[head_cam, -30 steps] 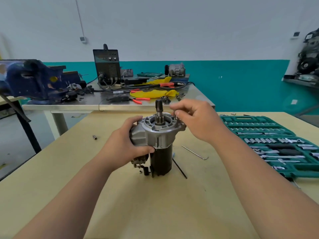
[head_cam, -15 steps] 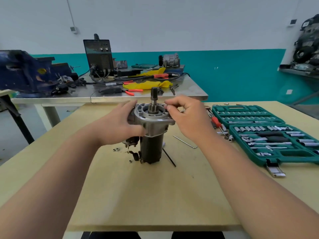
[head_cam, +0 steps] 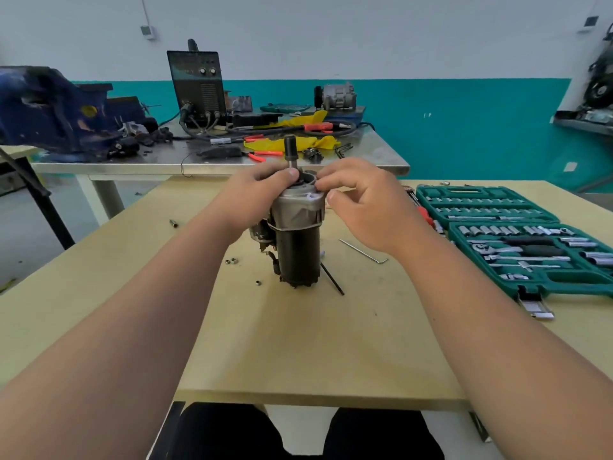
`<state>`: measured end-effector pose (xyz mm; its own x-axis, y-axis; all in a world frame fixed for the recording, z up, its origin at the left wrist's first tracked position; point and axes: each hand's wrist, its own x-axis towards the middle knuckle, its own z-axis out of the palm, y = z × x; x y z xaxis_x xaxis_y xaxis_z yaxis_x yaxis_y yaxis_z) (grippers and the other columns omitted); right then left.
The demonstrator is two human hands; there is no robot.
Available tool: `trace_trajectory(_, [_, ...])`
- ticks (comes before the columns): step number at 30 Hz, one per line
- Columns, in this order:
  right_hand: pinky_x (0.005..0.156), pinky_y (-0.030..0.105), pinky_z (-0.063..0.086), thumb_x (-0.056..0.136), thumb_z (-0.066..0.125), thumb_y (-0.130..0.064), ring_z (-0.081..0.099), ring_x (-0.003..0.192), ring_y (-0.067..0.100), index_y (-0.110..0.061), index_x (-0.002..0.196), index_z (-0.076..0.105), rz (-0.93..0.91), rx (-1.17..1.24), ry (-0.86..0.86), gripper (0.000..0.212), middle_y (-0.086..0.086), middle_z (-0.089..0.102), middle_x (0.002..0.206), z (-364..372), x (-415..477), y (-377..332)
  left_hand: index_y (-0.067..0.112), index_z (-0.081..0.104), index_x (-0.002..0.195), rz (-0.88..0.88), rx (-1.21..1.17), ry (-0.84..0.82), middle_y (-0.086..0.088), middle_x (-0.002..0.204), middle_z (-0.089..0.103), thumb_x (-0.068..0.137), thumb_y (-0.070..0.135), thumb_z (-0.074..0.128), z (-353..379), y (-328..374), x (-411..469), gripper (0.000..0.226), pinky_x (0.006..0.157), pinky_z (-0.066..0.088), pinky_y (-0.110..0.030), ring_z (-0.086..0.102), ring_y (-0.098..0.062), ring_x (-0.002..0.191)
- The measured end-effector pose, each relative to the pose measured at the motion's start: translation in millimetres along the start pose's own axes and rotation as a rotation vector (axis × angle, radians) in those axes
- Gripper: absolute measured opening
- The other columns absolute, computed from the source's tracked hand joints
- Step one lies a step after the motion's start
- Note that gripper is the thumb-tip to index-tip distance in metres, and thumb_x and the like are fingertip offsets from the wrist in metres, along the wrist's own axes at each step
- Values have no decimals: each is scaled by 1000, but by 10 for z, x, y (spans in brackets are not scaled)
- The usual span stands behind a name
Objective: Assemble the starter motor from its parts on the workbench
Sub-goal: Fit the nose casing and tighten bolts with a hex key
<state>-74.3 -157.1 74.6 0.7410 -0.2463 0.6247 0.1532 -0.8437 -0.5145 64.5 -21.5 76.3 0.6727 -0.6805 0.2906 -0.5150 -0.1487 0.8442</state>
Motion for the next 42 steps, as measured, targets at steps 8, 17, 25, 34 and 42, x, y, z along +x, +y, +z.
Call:
trace_trajectory(8, [86, 3, 28, 89, 59, -10, 45, 105, 2, -23, 104, 69, -83, -152, -27, 22, -13, 51, 107, 12, 3, 39, 29, 62, 128, -52, 27, -131, 1, 123, 63, 84, 44, 64, -107, 62, 74, 46, 89, 47, -37, 58, -20, 112])
trace_trajectory(17, [73, 22, 48, 90, 53, -20, 55, 85, -1, -33, 90, 58, 342, 143, 251, 14, -12, 61, 102, 177, -83, 391, 29, 64, 97, -37, 109, -72, 4, 98, 68, 85, 64, 58, -3, 186, 108, 37, 78, 51, -34, 64, -15, 92])
trace_trajectory(25, [67, 29, 47, 89, 61, -29, 58, 81, 20, -10, 110, 65, 546, -512, -633, 28, 5, 62, 90, 629, -74, 527, 23, 65, 112, -98, 24, -101, -2, 106, 71, 83, 45, 71, -102, 131, 107, 37, 93, 53, -49, 68, -23, 99])
trace_trajectory(34, [64, 30, 46, 90, 57, -26, 57, 73, 20, -8, 90, 58, 621, -566, -623, 18, 5, 58, 80, 512, -79, 537, 28, 69, 103, -25, -35, -159, 3, 98, 74, 84, 36, 73, -31, 174, 52, 21, 83, 54, -34, 70, -14, 92])
trace_trajectory(42, [70, 33, 48, 90, 60, -20, 57, 82, 24, -7, 110, 60, 516, -721, -740, 24, 4, 54, 81, 453, -134, 559, 25, 68, 104, -4, 8, -188, -2, 100, 73, 84, 38, 73, 15, 222, 55, 25, 83, 56, -36, 70, -19, 93])
